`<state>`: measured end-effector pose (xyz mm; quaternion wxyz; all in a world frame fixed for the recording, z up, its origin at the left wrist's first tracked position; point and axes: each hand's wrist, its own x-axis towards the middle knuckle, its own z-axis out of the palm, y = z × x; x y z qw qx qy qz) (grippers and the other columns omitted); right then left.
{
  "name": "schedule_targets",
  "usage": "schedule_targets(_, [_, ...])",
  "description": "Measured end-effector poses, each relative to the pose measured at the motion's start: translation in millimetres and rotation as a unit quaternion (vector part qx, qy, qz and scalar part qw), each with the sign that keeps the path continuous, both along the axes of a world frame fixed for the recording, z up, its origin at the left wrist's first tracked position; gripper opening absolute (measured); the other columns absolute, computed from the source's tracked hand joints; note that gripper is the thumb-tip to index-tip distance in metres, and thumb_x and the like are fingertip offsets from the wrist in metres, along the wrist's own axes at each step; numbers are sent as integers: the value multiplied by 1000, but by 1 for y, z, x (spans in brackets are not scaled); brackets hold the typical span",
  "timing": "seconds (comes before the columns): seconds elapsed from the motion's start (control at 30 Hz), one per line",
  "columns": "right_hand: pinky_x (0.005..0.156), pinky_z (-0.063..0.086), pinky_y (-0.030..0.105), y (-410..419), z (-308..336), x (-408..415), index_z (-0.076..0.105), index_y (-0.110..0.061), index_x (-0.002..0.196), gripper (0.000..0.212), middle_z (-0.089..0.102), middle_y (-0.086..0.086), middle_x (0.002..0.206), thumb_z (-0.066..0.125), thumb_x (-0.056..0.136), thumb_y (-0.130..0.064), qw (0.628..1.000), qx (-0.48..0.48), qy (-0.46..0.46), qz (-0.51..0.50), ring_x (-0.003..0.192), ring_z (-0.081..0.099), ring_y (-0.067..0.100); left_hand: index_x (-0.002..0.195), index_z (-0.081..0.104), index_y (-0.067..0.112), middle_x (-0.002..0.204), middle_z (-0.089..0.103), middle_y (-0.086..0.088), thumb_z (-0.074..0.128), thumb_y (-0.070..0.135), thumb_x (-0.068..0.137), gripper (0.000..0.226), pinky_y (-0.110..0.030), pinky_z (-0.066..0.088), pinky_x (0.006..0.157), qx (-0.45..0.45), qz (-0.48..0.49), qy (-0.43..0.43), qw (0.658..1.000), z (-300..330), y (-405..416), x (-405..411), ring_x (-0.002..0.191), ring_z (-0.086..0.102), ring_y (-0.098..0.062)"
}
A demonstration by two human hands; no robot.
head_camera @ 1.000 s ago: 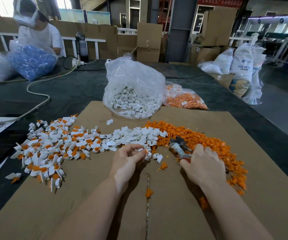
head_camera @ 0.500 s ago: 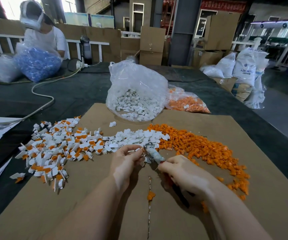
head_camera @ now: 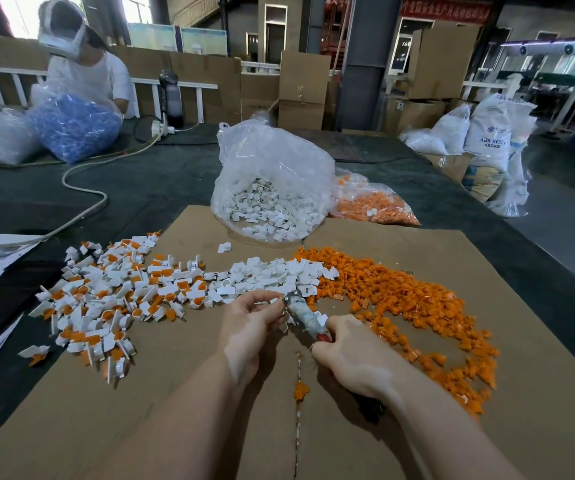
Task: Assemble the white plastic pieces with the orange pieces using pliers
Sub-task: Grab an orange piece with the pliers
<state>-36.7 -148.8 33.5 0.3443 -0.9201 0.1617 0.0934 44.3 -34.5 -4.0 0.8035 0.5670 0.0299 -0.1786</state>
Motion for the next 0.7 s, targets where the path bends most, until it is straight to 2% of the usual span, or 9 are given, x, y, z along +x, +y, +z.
schedule_targets(0.13, [52,30,27,0,-8,0,38,-21,71,22,47,-1,74,53,87,-26,1000,-11,-22,-17,59,40,13,84,59,6,70,60,-13,56,-8,86,14,-30,50,59,12,9,-4,1000,0,-2,-1,65,56,-22])
schedule_targets(0.27, [53,29,25,-3,-11,-3,40,-23,69,26,47,-5,79,60,82,-35,997,-17,-62,-40,62,41,11,83,60,6,64,63,-9,57,-8,85,15,-25,53,53,-7,17,5,1000,-1,-1,0,61,57,-19])
schedule_targets(0.33, [54,32,25,-8,-14,-5,46,-25,77,24,45,-11,79,63,79,-42,992,-42,-91,-70,66,44,7,86,61,6,66,63,-10,59,-5,84,11,-27,52,54,-10,16,-2,1000,-3,-1,0,61,58,-18])
schedule_targets(0.43, [56,35,23,-20,-18,-7,47,-27,92,30,46,-13,82,62,78,-49,974,-142,-124,-129,74,46,7,94,65,7,66,63,-4,63,2,85,10,-17,49,53,65,-7,-86,994,-10,1,-1,57,58,-10])
schedule_targets(0.53, [74,43,24,-36,-27,-7,49,-24,104,39,54,-6,99,60,80,-52,937,-273,-145,-161,94,51,13,102,70,19,85,66,11,61,12,89,17,0,41,65,194,-44,-212,957,-16,3,-3,73,58,9])
schedule_targets(0.6, [86,42,27,-46,-34,-8,51,-21,110,45,56,-3,109,58,81,-55,918,-333,-137,-164,105,50,16,106,69,23,95,61,21,58,13,91,21,7,35,71,223,-59,-243,942,-16,2,-5,84,51,19])
schedule_targets(0.7, [92,39,27,-57,-42,-8,53,-21,116,55,52,-1,118,53,81,-64,901,-386,-110,-164,112,46,17,108,68,24,92,56,29,56,12,92,24,11,30,68,241,-64,-266,931,-17,1,-5,81,46,30])
